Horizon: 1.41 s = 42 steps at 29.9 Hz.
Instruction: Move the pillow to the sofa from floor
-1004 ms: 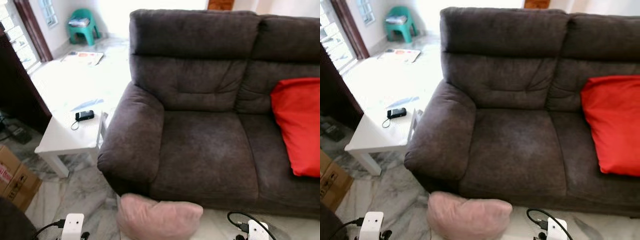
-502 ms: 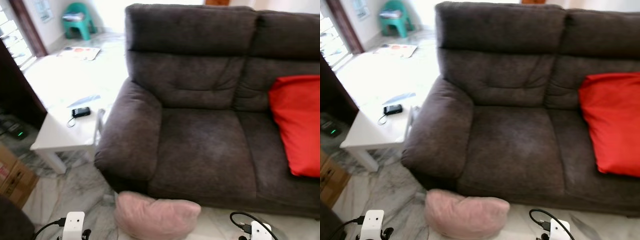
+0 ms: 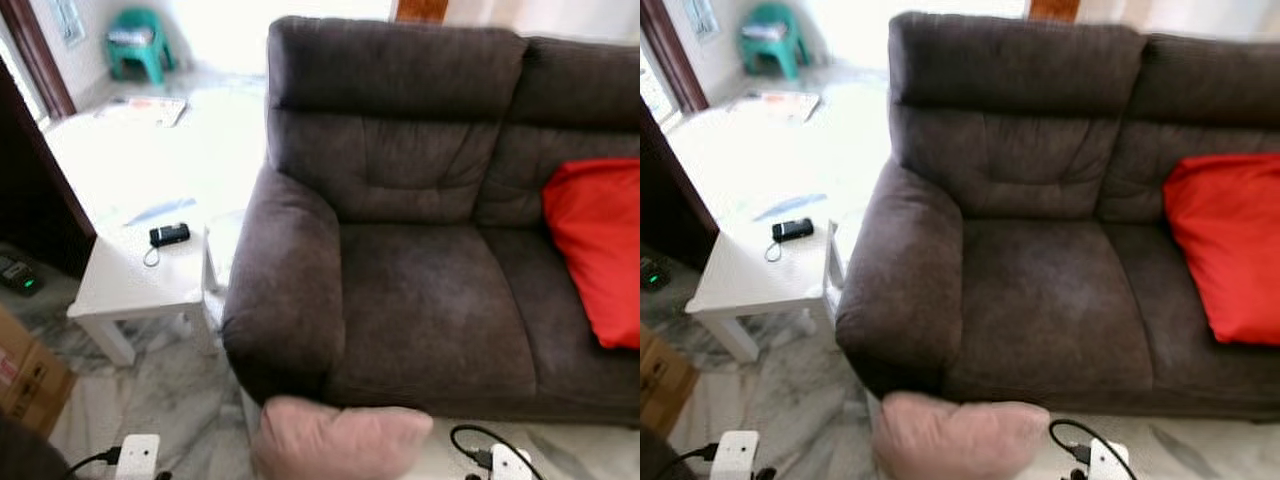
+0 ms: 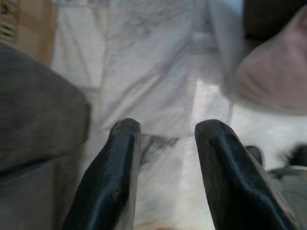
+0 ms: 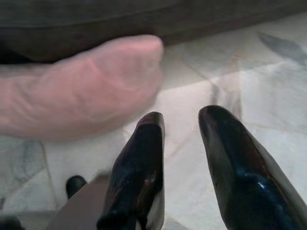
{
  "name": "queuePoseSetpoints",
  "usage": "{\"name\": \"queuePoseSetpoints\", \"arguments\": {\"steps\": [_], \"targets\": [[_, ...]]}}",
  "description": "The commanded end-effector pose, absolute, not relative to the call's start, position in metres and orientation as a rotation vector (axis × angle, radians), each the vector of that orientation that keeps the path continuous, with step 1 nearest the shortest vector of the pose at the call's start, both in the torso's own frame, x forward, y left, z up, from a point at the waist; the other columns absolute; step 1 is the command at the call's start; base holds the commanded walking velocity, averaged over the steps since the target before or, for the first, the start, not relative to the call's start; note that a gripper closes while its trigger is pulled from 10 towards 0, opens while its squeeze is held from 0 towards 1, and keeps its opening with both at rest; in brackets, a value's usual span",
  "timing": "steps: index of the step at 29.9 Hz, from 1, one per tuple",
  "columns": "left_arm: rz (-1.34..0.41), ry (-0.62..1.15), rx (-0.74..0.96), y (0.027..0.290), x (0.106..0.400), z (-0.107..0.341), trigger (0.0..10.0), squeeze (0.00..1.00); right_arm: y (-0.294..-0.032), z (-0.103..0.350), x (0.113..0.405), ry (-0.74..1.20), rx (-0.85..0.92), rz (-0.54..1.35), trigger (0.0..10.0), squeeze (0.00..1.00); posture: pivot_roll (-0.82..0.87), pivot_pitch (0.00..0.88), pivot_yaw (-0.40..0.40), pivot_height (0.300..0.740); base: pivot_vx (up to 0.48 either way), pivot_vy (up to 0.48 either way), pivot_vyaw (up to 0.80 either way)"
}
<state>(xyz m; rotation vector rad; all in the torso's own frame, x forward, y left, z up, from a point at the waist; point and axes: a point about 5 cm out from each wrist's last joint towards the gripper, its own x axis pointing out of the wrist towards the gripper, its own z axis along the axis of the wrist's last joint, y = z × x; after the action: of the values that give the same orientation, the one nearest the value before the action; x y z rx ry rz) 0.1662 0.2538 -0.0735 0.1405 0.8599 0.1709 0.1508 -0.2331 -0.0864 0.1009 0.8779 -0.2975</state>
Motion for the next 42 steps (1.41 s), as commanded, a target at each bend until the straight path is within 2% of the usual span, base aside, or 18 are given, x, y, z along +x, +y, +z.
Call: {"name": "queuePoseSetpoints", "arguments": {"steps": [1,13,42], "targets": [[0.173,0.861,0.144,0.253,0.166,-0.074,10.0,0.0,-0.237,-0.088,0.144,0.889,0.1,-0.316,10.0,0.0,0.12,0.028,0.007,0.74,0.0,0.0,0.0],[0.165,0.853,0.173,0.255,0.169,-0.072,10.0,0.0,-0.237,-0.087,0.146,0.885,0.101,-0.315,10.0,0.0,0.12,0.019,0.008,0.74,0.0,-0.021,0.0],[0.16,0.813,0.174,0.254,0.176,-0.068,10.0,0.0,-0.237,-0.087,0.146,0.877,0.099,-0.323,10.0,0.0,0.12,0.021,0.007,0.74,0.0,-0.342,0.0]]}}
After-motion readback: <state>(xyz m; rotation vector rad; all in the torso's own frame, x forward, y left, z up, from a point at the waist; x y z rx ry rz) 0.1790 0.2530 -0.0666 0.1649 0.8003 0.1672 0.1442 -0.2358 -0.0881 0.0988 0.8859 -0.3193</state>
